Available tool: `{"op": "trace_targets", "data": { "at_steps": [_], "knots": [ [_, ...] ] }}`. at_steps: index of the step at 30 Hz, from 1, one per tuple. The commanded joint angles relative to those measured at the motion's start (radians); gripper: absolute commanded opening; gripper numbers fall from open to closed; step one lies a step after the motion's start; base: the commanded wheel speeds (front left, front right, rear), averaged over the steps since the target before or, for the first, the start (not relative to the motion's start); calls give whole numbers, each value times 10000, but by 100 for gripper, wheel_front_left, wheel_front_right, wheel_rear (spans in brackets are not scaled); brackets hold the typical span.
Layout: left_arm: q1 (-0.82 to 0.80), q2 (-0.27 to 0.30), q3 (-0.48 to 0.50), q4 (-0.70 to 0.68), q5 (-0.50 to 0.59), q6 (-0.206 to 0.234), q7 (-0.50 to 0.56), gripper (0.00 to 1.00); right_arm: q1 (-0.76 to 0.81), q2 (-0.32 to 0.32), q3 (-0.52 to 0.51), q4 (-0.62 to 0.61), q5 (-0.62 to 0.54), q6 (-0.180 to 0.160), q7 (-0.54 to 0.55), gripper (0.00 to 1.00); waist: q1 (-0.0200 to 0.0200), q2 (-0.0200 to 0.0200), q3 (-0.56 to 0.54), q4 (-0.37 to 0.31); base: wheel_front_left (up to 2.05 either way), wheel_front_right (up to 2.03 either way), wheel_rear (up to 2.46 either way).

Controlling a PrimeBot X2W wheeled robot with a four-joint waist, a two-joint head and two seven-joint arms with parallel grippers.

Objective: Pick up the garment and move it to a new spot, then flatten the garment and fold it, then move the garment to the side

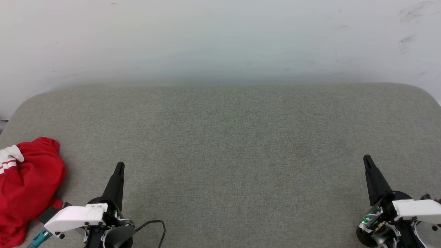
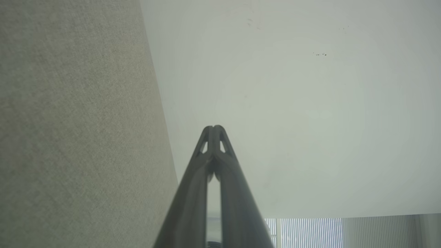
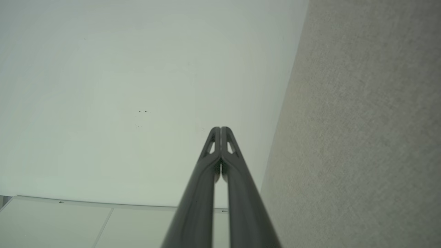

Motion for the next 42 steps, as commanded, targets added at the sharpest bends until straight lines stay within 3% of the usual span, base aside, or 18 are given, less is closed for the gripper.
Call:
{"op": "trace_targets", "data": {
  "at_steps": [1, 12, 13, 42],
  "knots": [
    [-52, -25, 26, -7, -1, -22, 18, 0, -124, 31, -4, 13, -60, -3, 7, 0, 0, 0, 0, 0, 0, 0, 0],
    [-52, -25, 23, -8, 0, -22, 18, 0, -124, 31, -2, 13, -57, -3, 6, 0, 0, 0, 0, 0, 0, 0, 0],
    [0, 0, -1, -1, 0, 0, -1, 100, 0, 0, 0, -2, -1, 0, -1, 100, 0, 0, 0, 0, 0, 0, 0],
    [98, -3, -959, -1115, 716, 2, -1231, 100, 386, -204, 933, -1311, -775, 0, -1223, 100, 0, 0, -15, 15, 0, 0, 0]
  ]
}}
